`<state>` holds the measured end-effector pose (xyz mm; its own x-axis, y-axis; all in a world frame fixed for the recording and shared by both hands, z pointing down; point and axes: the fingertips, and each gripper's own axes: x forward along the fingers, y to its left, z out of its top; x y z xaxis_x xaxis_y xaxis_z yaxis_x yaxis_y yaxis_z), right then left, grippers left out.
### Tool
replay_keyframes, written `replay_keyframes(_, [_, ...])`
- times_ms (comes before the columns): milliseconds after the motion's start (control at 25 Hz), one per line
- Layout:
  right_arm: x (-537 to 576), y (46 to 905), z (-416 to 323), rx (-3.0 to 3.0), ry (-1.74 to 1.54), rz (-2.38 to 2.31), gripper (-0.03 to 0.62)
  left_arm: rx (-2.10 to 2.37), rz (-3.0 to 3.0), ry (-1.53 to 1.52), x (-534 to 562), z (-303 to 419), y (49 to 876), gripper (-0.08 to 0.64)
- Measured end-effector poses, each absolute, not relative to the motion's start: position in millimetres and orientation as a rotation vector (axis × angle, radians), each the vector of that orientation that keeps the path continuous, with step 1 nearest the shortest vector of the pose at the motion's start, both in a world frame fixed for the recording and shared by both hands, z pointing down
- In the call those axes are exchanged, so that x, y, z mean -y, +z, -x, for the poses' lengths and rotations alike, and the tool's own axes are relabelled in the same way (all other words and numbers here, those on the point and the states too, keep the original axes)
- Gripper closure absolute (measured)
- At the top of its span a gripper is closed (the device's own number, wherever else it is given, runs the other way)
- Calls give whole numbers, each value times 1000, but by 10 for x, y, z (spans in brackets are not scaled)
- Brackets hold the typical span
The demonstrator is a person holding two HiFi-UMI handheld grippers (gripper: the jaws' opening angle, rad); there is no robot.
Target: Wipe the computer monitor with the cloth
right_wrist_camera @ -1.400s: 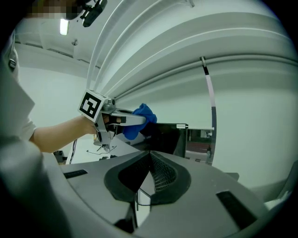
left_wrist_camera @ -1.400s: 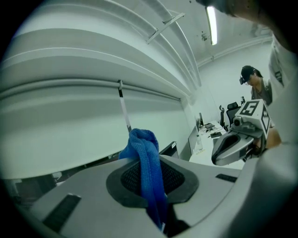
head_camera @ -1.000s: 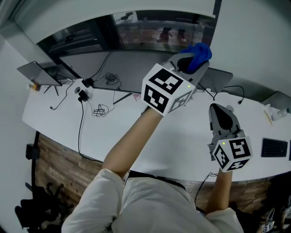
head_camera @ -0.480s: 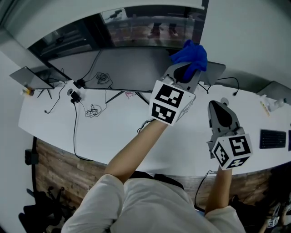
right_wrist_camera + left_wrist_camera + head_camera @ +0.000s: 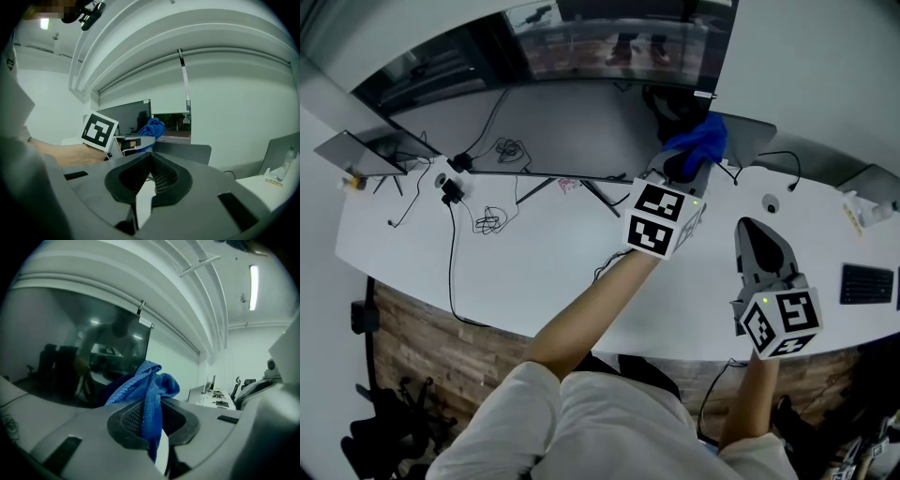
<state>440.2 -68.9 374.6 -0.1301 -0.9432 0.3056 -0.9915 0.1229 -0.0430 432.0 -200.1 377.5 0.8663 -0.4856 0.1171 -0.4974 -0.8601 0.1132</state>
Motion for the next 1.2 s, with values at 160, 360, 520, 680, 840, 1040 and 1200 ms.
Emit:
replay_keyframes(160, [673,3907,-4438,2183,352,-1909,578,773,-2821,142,2033,-4330,4149,506])
replay_keyframes(360, [651,4095,-4441,2143,405,-1906,578,777,-2774,225,2070,-4329,4668,506])
replay_keyframes(520, [666,4276,-4363,2133,436,-1873,578,762,-2743,323,2062,-4313,5128,506])
replay_keyframes(680, [690,4447,-4261,2110,471,-1852,578,753,-2705,398,2087,-4219,5591,506])
replay_keyframes(840, [707,4570,-4191,2090,512,-1845,580,752,-2663,453,2094,-4148,5913,506])
replay_keyframes(1040, [773,4679,-4093,2100,524,-1821,578,746,-2608,492,2126,-4057,6232,506])
replay_keyframes(1200, [873,4811,-3958,2103,546,-1793,580,820,-2568,455,2287,-3798,6324,506])
